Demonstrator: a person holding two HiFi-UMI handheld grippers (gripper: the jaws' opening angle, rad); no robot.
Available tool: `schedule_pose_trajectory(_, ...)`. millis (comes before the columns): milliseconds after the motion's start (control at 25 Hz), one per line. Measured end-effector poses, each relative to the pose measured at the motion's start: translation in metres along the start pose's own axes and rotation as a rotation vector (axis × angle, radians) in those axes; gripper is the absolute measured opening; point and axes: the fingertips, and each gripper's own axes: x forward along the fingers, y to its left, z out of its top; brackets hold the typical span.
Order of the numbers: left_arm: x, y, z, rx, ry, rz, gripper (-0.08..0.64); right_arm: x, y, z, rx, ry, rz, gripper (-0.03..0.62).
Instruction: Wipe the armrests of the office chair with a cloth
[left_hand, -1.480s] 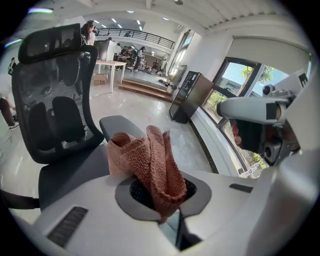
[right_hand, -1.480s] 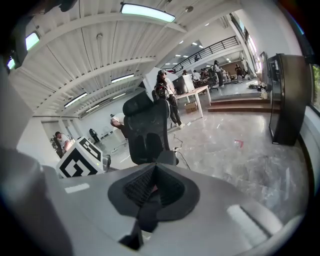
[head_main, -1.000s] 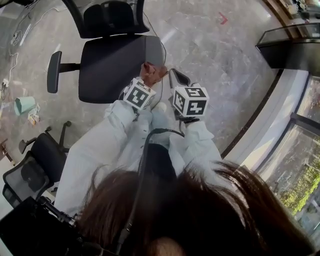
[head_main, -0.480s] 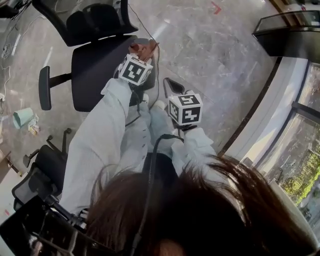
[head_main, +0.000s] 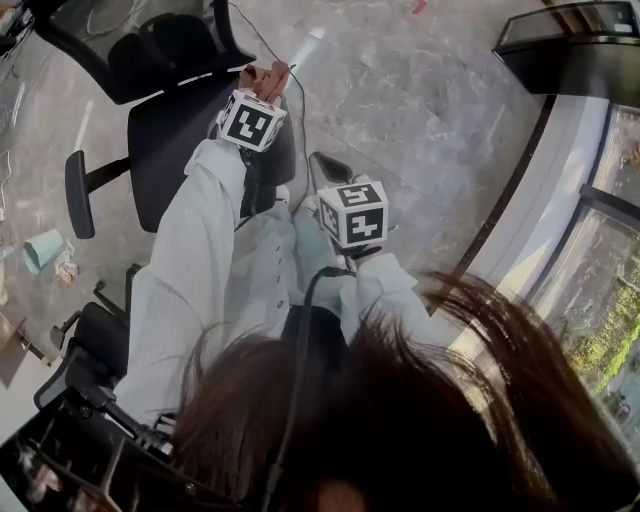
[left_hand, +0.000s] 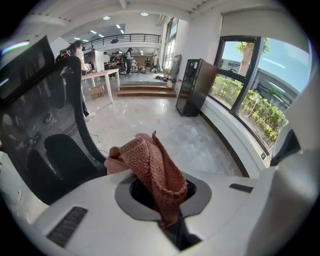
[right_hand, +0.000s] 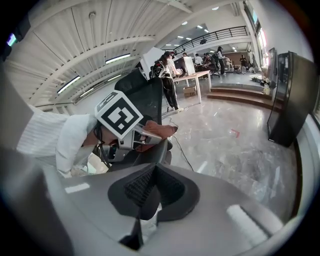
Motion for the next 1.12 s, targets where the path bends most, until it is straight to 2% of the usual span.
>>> schedule_pose_trajectory(160, -0.018, -0.035, -0.013, 0.043, -0.013, -0.042, 0.037, -0.012, -0.002, 0.002, 0.007, -0.017, -0.009, 0.0)
schedule_pose_trajectory(320, -0.05, -0.073, -0.047, -0.015, 0.004, -0.101, 0.037, -0.03, 0.007, 0.005, 0.009, -0.051, -0.019, 0.0)
schedule_pose_trajectory(560, -0.086, -0.119, -0.094, -0.037, 0.026, -0.18, 0.037, -0.045, 0.031, 0.009, -0.014, -0.093, -0.025, 0.0)
schedule_pose_trajectory(800, -0.106, -0.143, -0.117, -0.06, 0.022, -0.193, 0.037, -0.058, 0.053, 0.007, -0.047, -0.112, -0.006, 0.0)
schedule_pose_trajectory(880, -0.107, -0.147, -0.124, -0.09, 0.027, -0.205, 0.037, -0.062, 0.057, 0.005, -0.053, -0.114, -0.003, 0.0)
schedule_pose_trajectory(1000, -0.116, -0.151, -0.128, -0.181, 0.018, -0.238, 0.037, -0.073, 0.065, 0.004, -0.061, -0.126, 0.006, 0.0)
schedule_pose_trajectory(1120, -0.142, -0.145, -0.109, -0.302, -0.108, -0.25, 0.037, -0.091, 0.072, 0.01, -0.061, -0.167, 0.033, 0.0)
